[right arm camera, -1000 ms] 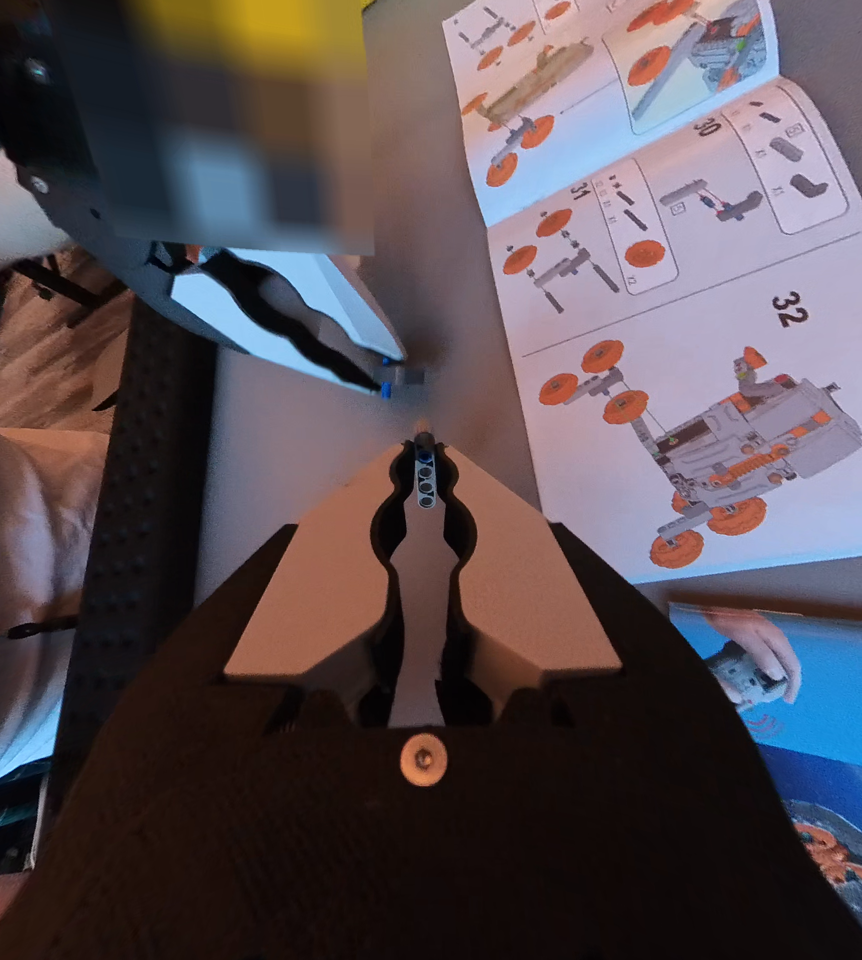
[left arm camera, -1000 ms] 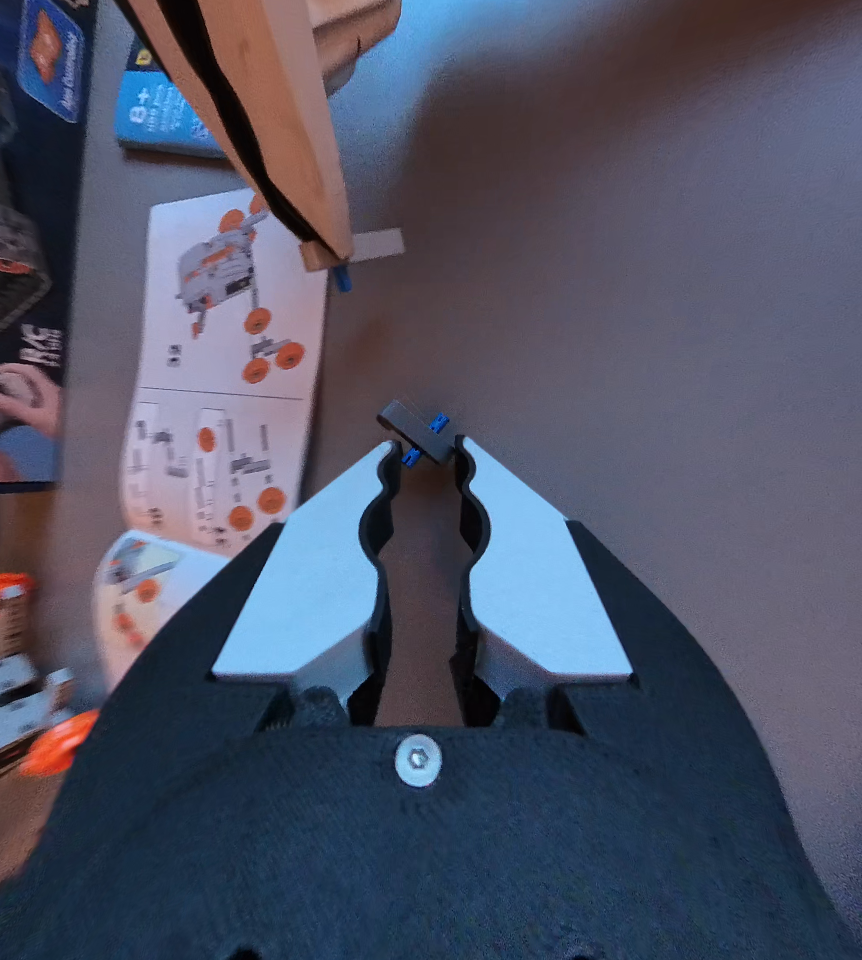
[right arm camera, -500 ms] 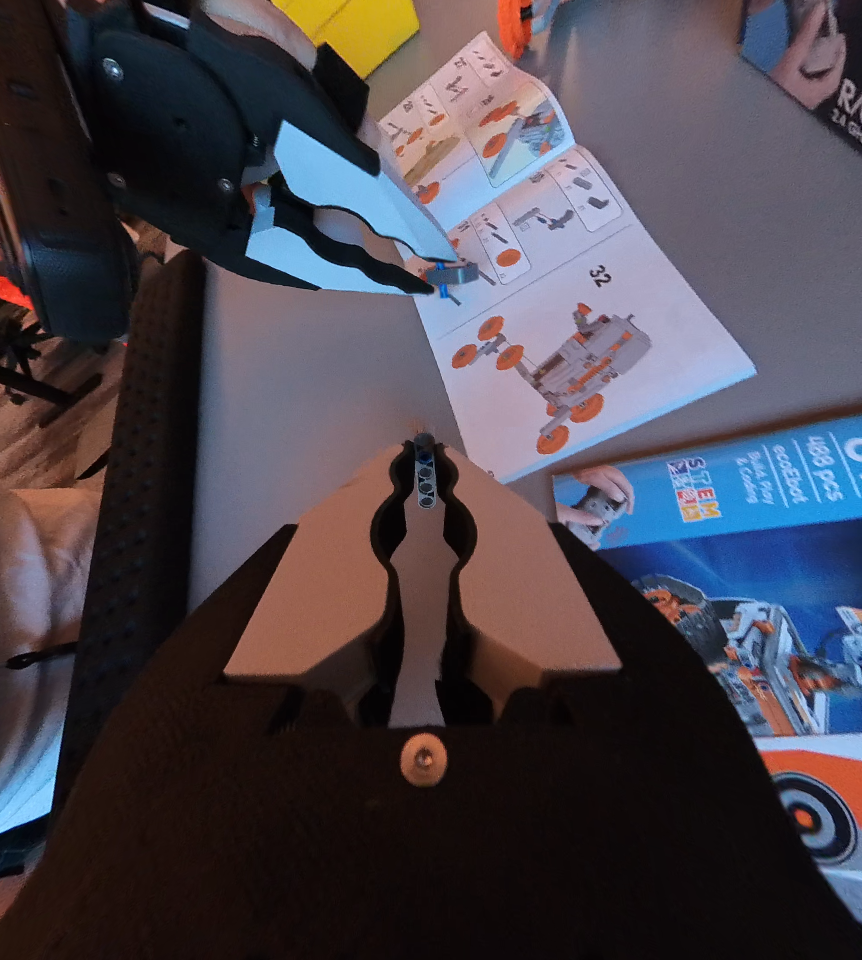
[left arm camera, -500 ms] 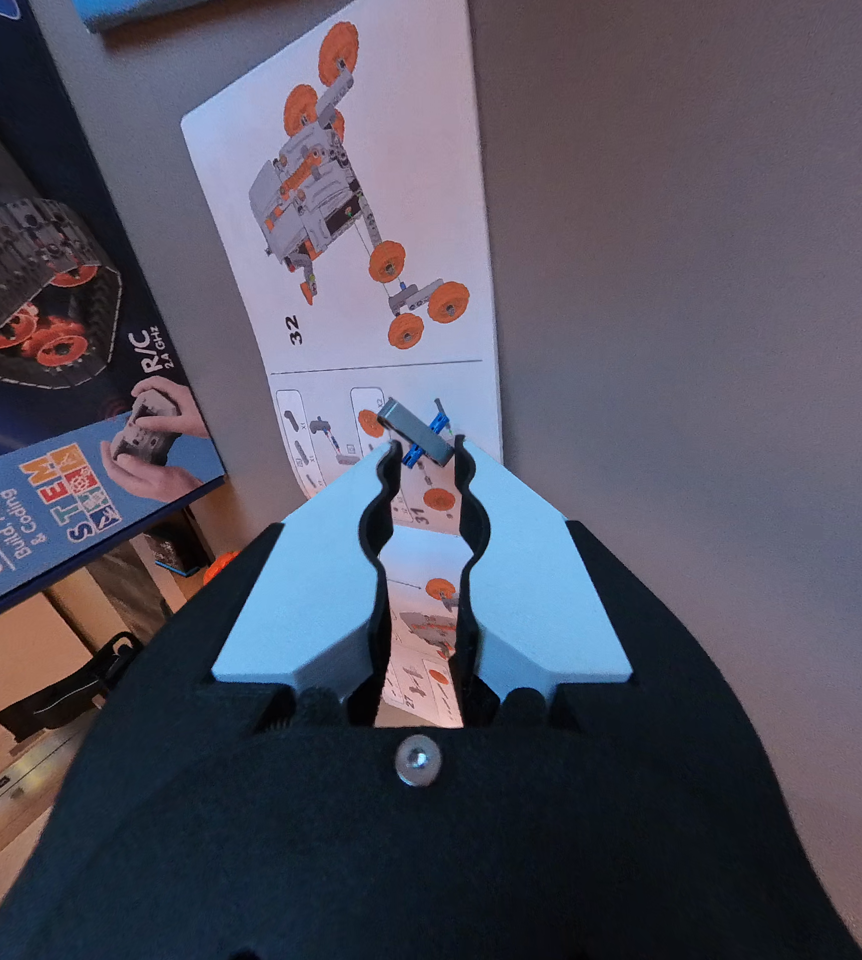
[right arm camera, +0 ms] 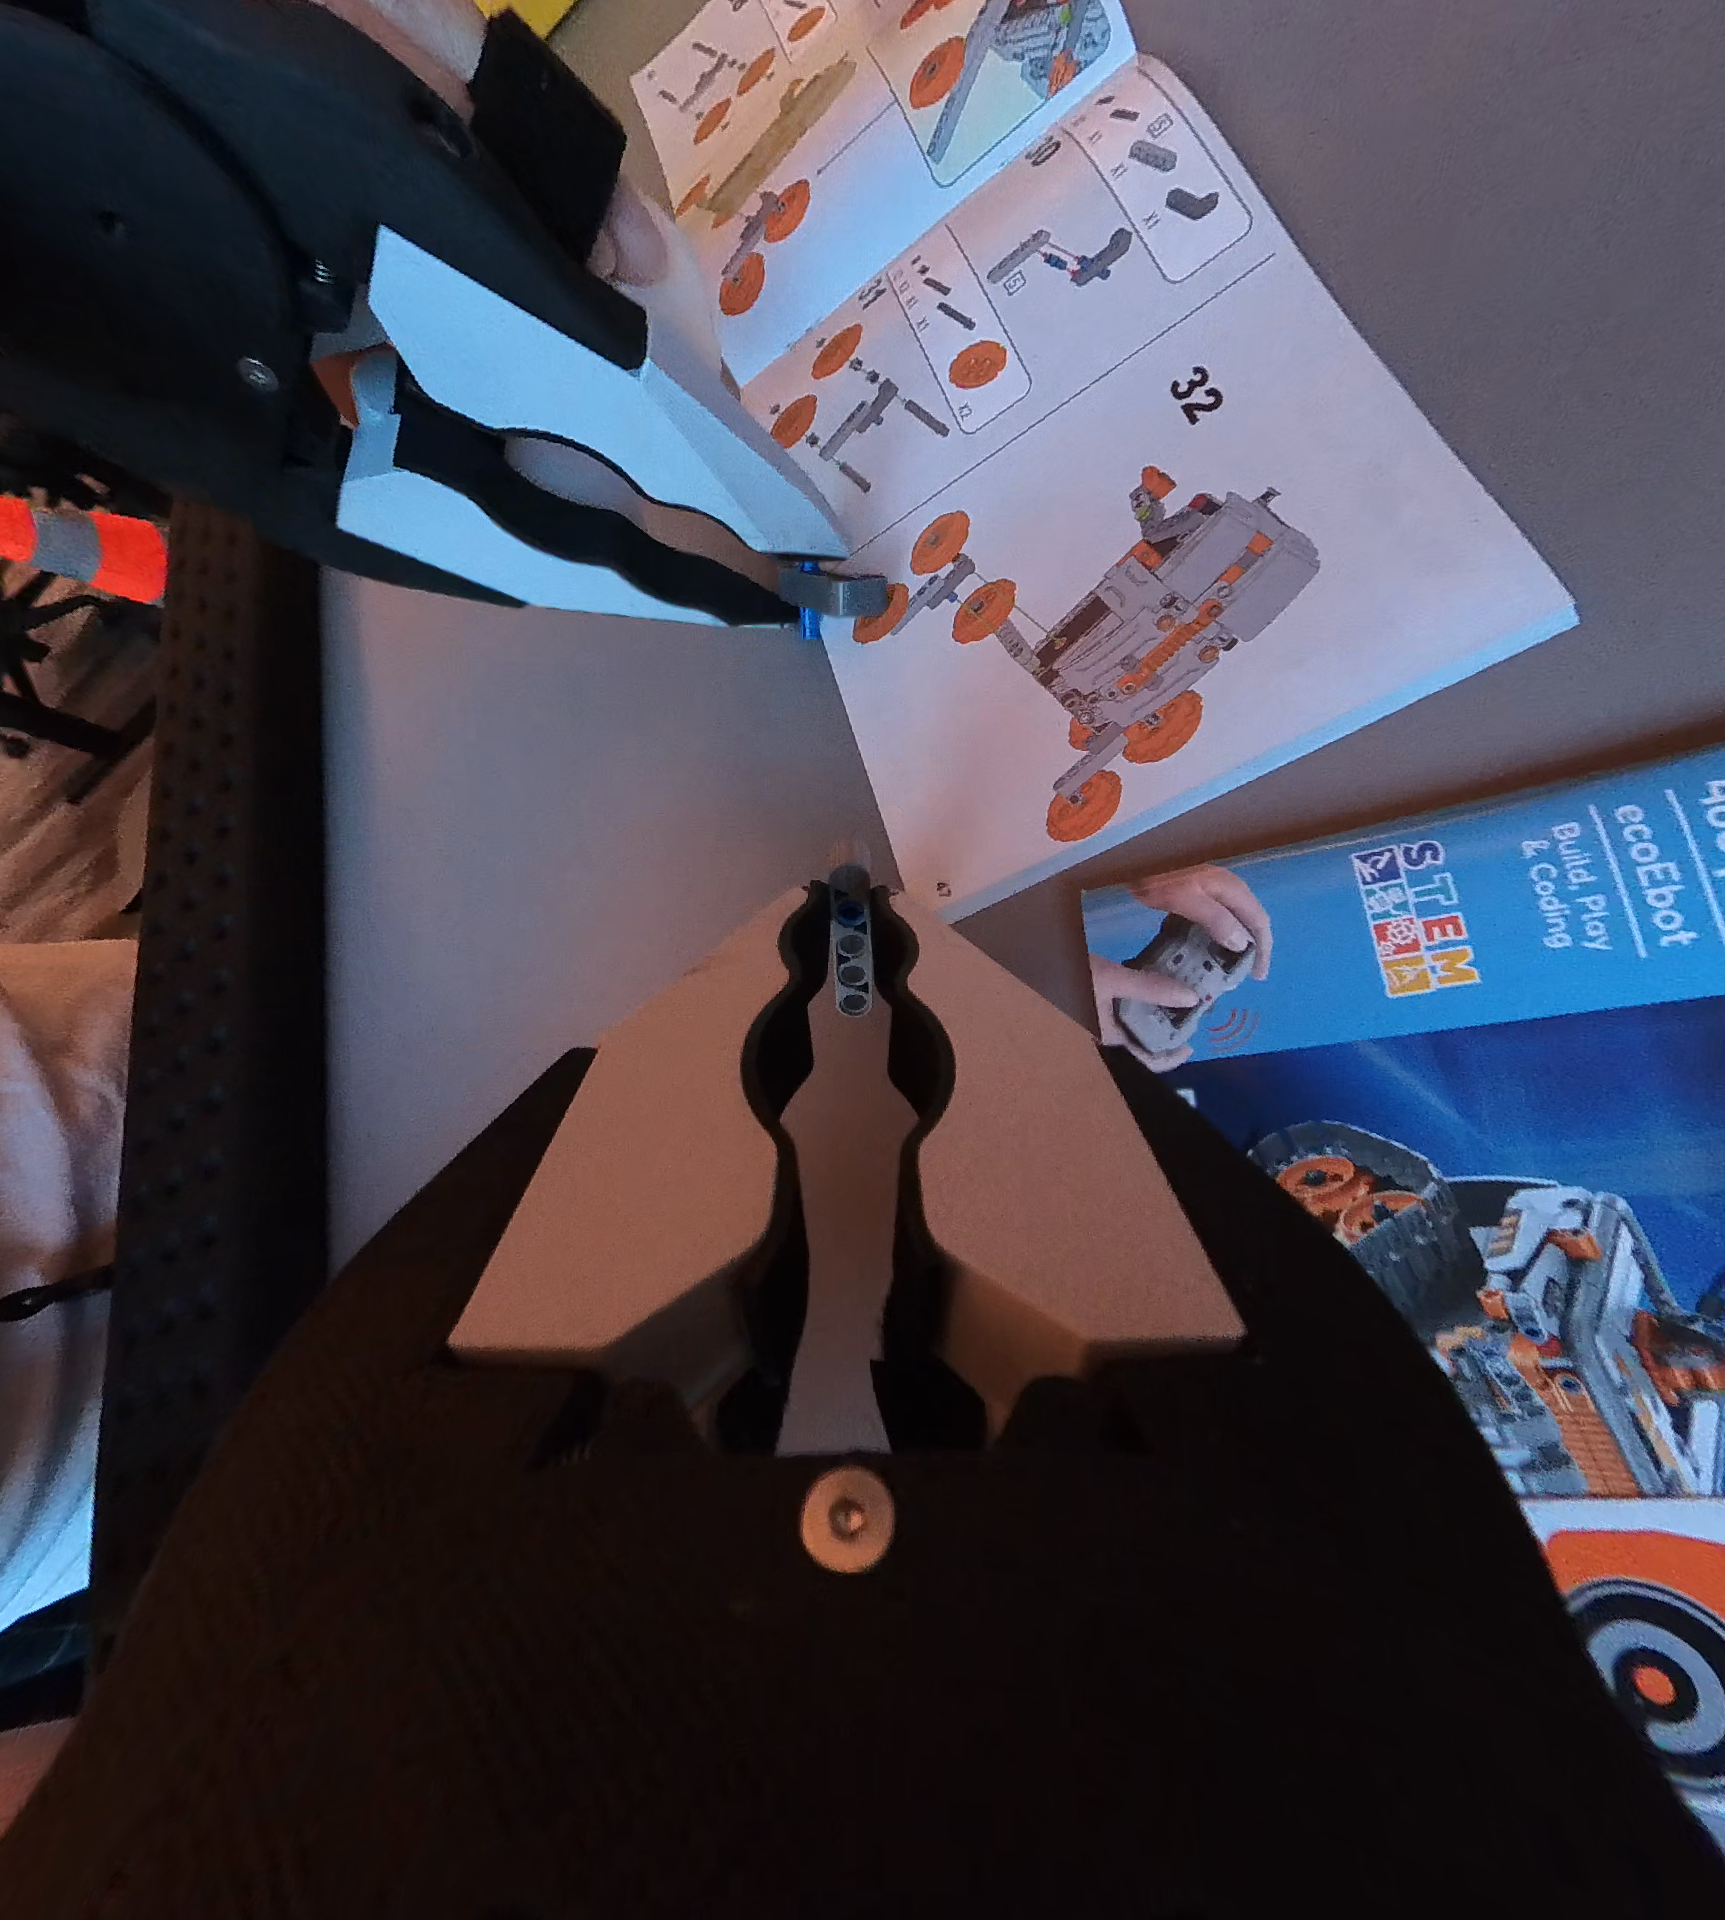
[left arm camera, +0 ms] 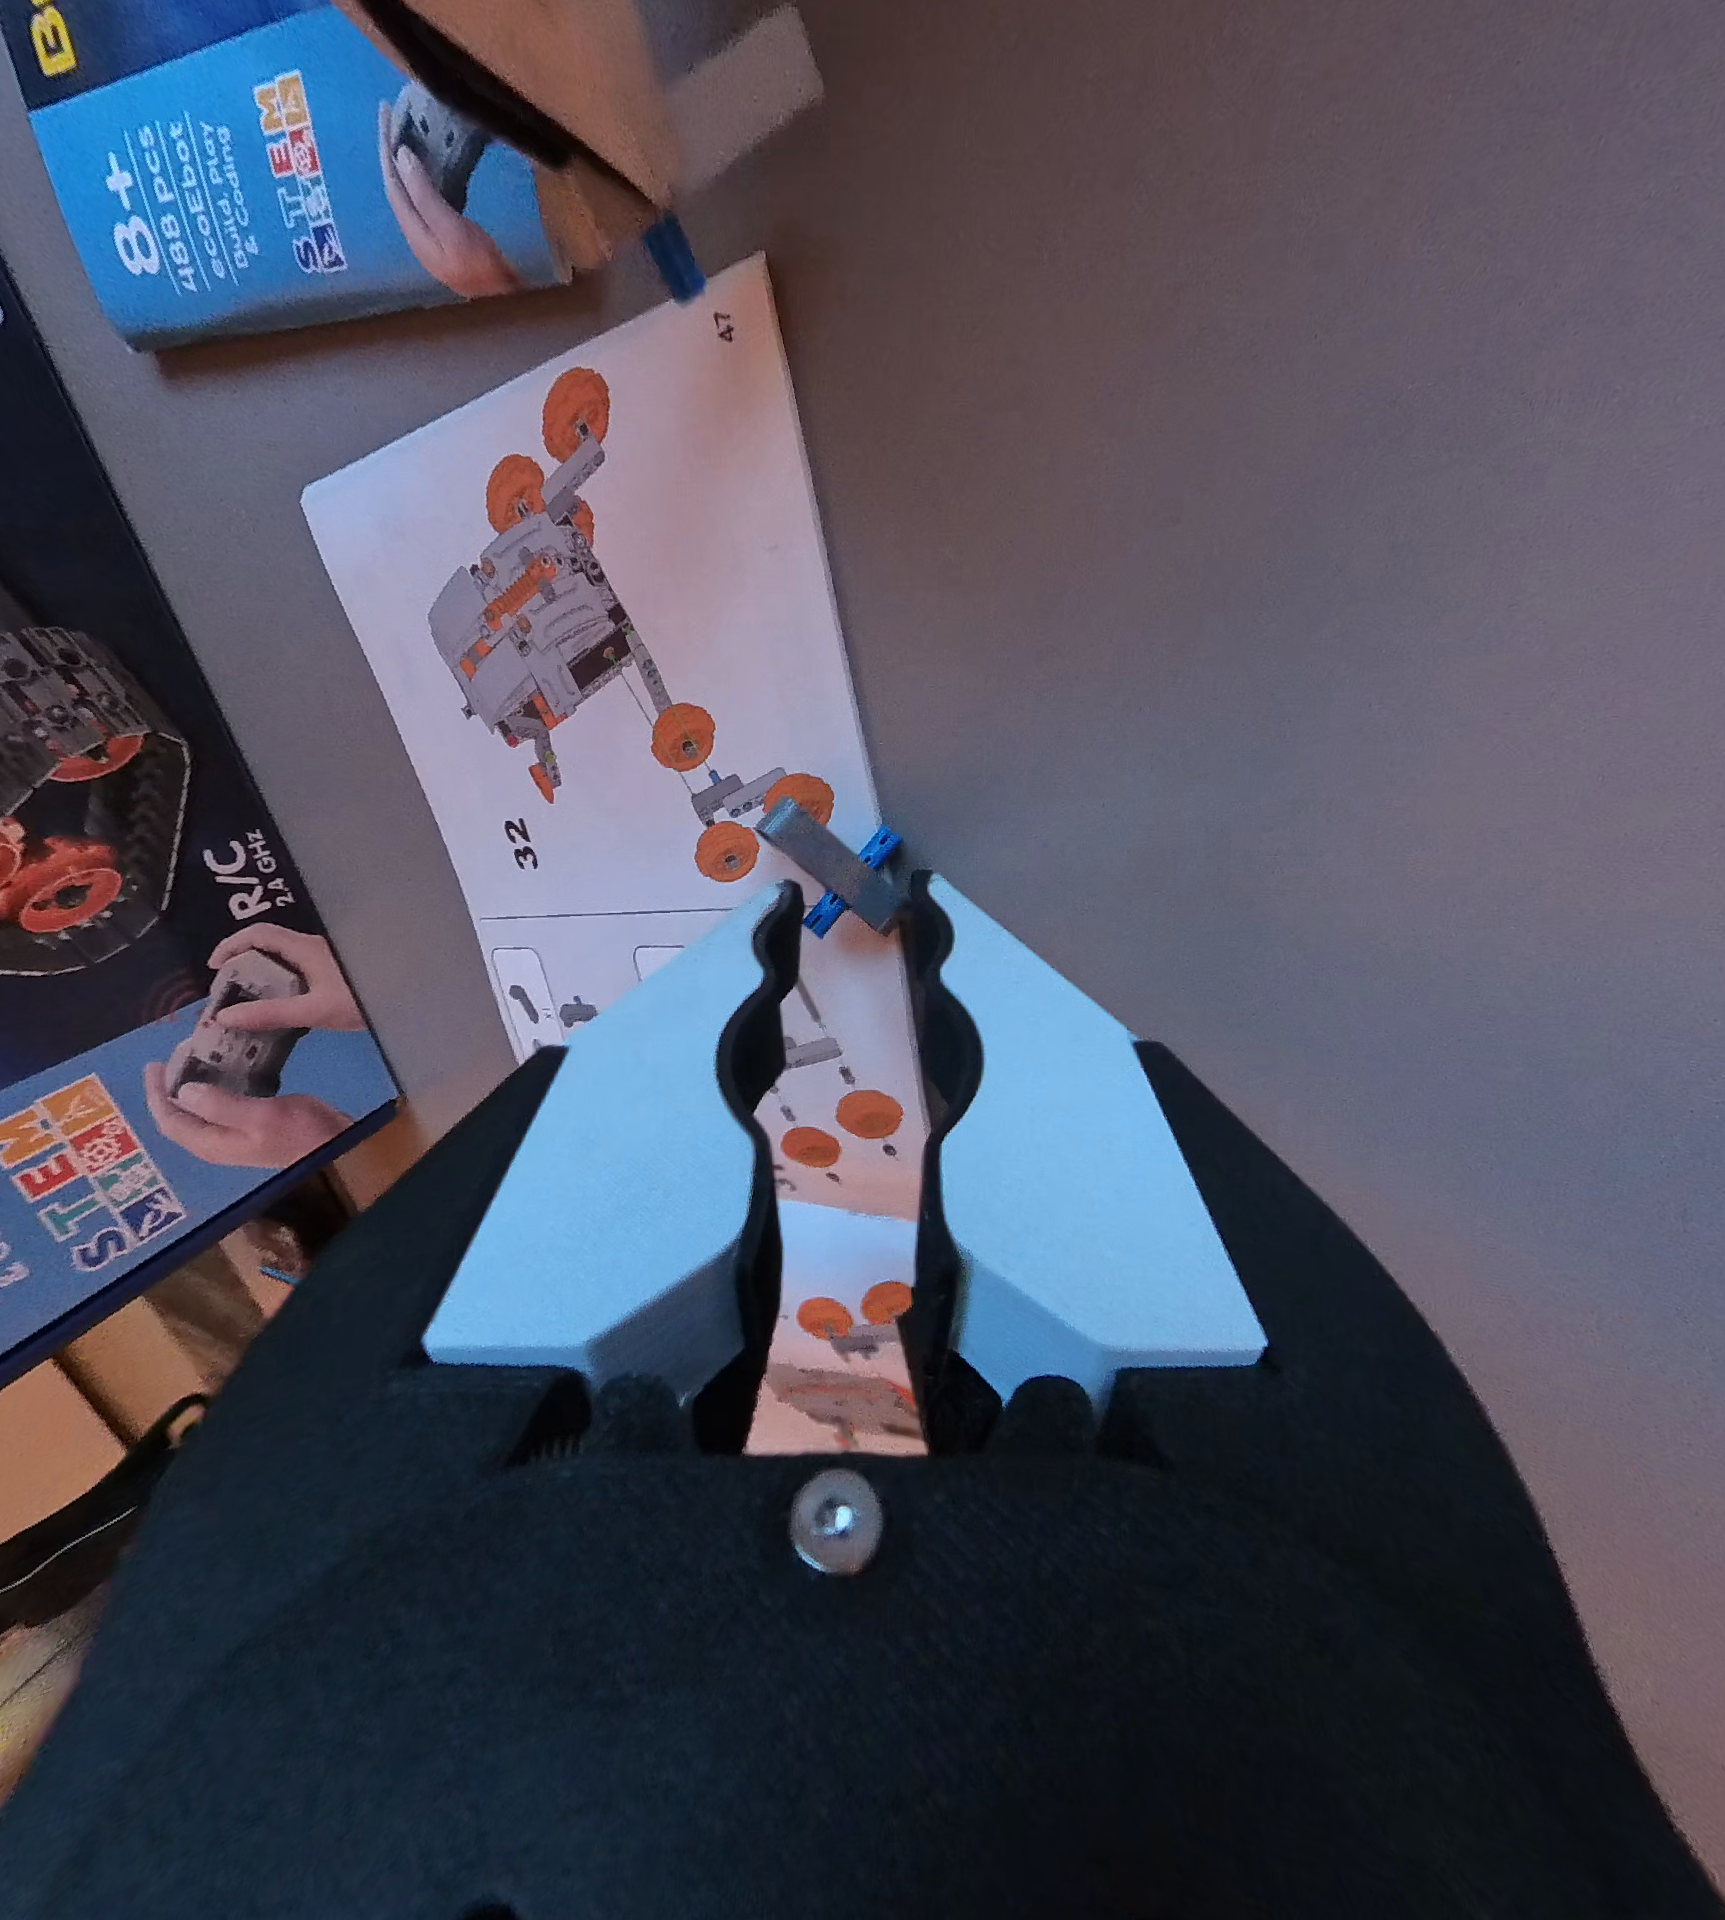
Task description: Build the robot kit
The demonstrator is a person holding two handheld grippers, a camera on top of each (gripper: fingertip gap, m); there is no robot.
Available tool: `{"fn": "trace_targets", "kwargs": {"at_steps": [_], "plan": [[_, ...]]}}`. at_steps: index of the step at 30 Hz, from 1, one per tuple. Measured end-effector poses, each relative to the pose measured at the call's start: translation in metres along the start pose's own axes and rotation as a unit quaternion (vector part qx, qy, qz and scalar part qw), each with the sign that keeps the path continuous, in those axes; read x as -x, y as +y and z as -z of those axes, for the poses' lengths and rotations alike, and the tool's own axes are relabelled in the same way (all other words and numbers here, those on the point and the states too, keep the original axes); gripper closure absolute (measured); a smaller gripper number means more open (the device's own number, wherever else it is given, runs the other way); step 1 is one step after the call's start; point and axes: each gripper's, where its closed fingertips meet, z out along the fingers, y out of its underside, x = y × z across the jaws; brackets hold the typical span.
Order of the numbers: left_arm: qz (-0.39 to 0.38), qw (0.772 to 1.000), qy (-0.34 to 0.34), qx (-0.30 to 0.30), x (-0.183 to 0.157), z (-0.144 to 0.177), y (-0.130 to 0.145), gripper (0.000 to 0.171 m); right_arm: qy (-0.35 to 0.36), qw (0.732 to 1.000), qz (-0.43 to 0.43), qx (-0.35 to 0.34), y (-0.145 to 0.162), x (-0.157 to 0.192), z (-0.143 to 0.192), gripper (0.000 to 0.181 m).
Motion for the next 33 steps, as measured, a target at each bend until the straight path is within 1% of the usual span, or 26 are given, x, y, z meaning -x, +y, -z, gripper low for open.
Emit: {"fn": "trace_targets", "kwargs": {"at_steps": [3,6,9,13,14,16,19,22,23,24,27,29,31,33], "plan": [[0.029,0.999,0.016,-0.019,-0.002,0.001,-0.003,0.153,-0.003,1.0,0.003,0.014,0.003,0.001,-0.007,0.176],[0.069,0.995,0.051,-0.046,-0.007,0.003,-0.007,0.149,-0.004,1.0,0.004,0.022,0.005,0.001,-0.011,0.176],[0.099,0.989,0.097,-0.055,-0.013,0.006,-0.005,0.139,-0.004,1.0,0.004,0.022,0.005,0.001,-0.011,0.176],[0.093,0.986,0.123,-0.067,-0.013,0.011,0.0,0.139,0.0,1.0,0.004,0.017,0.004,-0.001,-0.009,0.176],[0.102,0.984,0.131,-0.072,-0.012,0.012,0.0,0.14,0.001,1.0,0.004,0.016,0.003,-0.002,-0.009,0.176],[0.144,0.973,0.16,-0.089,-0.011,0.012,-0.003,0.139,0.004,1.0,0.004,0.014,0.003,-0.003,-0.008,0.176],[0.2,0.951,0.19,-0.137,-0.001,0.015,-0.01,0.145,0.005,1.0,0.005,0.014,0.003,-0.003,-0.008,0.176],[0.27,0.913,0.261,-0.161,0.0,0.018,-0.013,0.144,0.005,1.0,0.005,0.014,0.003,-0.004,-0.009,0.176],[0.279,0.907,0.269,-0.163,0.0,0.016,-0.012,0.145,0.005,1.0,0.005,0.014,0.003,-0.004,-0.009,0.176],[0.28,0.909,0.265,-0.161,0.0,0.013,-0.01,0.147,0.005,1.0,0.005,0.013,0.002,-0.004,-0.009,0.176],[0.269,0.918,0.256,-0.142,-0.004,0.005,-0.008,0.147,0.006,1.0,0.007,0.013,0.002,-0.004,-0.009,0.176],[0.257,0.927,0.234,-0.139,-0.002,0.003,-0.007,0.152,0.006,1.0,0.006,0.011,0.002,-0.005,-0.008,0.176],[0.257,0.93,0.222,-0.137,-0.002,0.002,-0.009,0.154,0.006,1.0,0.005,0.01,0.001,-0.005,-0.008,0.176],[0.251,0.937,0.204,-0.135,-0.002,0.001,-0.011,0.16,0.006,1.0,0.005,0.01,0.002,-0.006,-0.008,0.176]]}}
